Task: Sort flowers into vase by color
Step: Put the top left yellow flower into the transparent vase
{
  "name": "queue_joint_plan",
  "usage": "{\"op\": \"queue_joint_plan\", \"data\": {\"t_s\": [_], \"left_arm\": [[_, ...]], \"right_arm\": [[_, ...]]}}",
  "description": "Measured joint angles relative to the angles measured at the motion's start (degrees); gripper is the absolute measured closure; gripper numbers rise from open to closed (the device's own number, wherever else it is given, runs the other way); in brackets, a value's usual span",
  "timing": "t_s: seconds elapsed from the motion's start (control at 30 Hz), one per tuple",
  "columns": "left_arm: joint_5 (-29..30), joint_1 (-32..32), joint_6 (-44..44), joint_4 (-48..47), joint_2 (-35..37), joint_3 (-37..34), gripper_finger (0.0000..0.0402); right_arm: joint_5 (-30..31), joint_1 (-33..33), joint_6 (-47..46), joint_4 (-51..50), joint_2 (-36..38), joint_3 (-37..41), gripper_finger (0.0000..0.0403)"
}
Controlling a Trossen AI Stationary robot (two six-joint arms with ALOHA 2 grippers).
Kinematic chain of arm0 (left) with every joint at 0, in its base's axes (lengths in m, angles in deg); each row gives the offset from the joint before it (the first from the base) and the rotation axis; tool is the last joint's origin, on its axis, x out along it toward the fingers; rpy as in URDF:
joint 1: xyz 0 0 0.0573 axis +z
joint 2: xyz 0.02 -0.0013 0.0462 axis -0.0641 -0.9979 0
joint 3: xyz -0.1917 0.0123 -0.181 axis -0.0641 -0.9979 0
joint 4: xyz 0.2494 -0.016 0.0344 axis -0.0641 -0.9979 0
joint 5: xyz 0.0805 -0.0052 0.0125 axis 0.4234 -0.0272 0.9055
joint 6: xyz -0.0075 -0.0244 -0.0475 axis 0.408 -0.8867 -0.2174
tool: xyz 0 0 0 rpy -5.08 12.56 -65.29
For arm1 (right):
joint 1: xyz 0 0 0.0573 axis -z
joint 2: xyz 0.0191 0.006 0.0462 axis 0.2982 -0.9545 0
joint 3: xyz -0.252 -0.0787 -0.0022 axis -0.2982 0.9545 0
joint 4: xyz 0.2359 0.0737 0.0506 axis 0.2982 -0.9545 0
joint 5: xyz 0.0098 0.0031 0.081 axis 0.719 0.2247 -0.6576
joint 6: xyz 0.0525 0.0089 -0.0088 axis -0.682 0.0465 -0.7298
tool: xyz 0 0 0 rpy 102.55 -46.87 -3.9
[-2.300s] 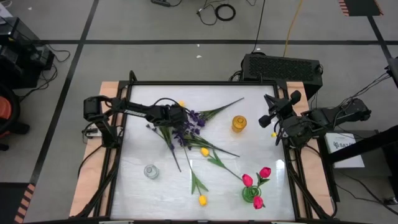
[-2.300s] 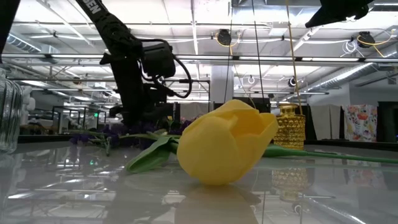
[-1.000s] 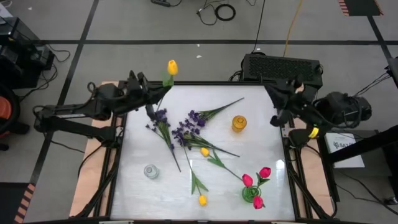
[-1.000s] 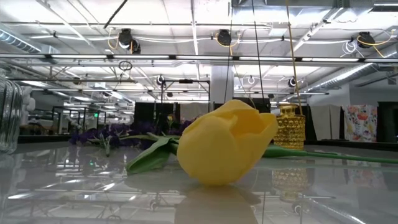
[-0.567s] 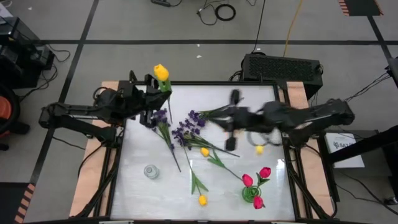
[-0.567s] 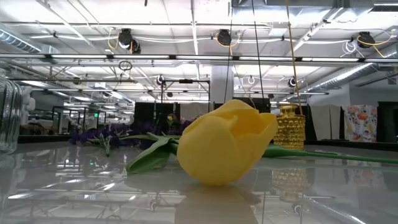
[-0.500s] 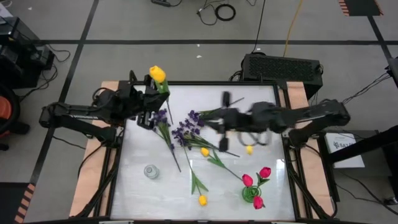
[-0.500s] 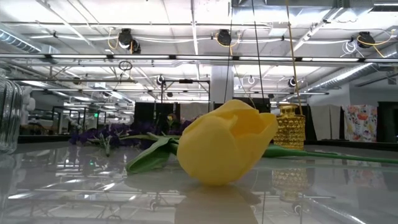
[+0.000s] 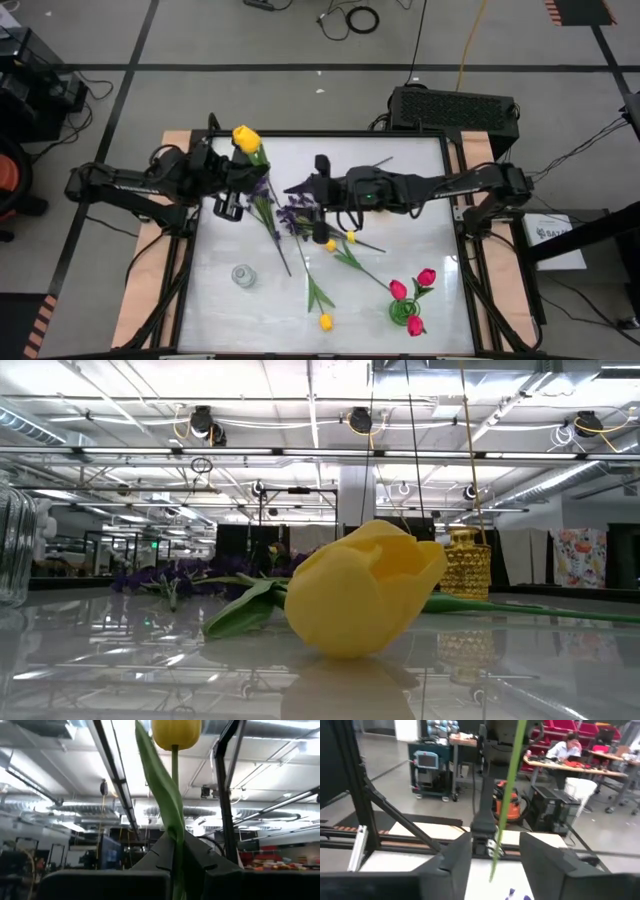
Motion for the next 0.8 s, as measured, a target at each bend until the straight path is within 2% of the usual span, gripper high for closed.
{"op": "queue_joint_plan", "data": {"t_s": [0.17, 0.33, 0.43, 0.63, 0.8], "left_arm": [[-0.3, -0.4, 2.8, 0.0, -0.1, 0.0, 0.0380], [-0.4, -0.5, 2.8, 0.8, -0.1, 0.0, 0.0380], [-0.4, -0.4, 3.2, 1.1, -0.3, 0.0, 0.0380], [-0.4, -0.4, 3.2, 7.3, -4.3, 0.0, 0.0379], [-0.4, -0.3, 3.2, 10.2, -6.3, 0.0, 0.0379]], "right_arm": [[0.2, 0.8, 0.2, 3.2, -1.0, -0.1, 0.0194], [-0.5, 1.6, 0.2, 5.1, -1.0, -0.1, 0.0183], [-2.6, 1.9, 0.2, 6.7, -1.0, -0.1, 0.0187], [-2.9, 1.8, 0.3, 7.9, -1.0, -0.1, 0.0202], [-2.8, 1.8, 0.4, 7.4, -1.0, -0.1, 0.0234]]}}
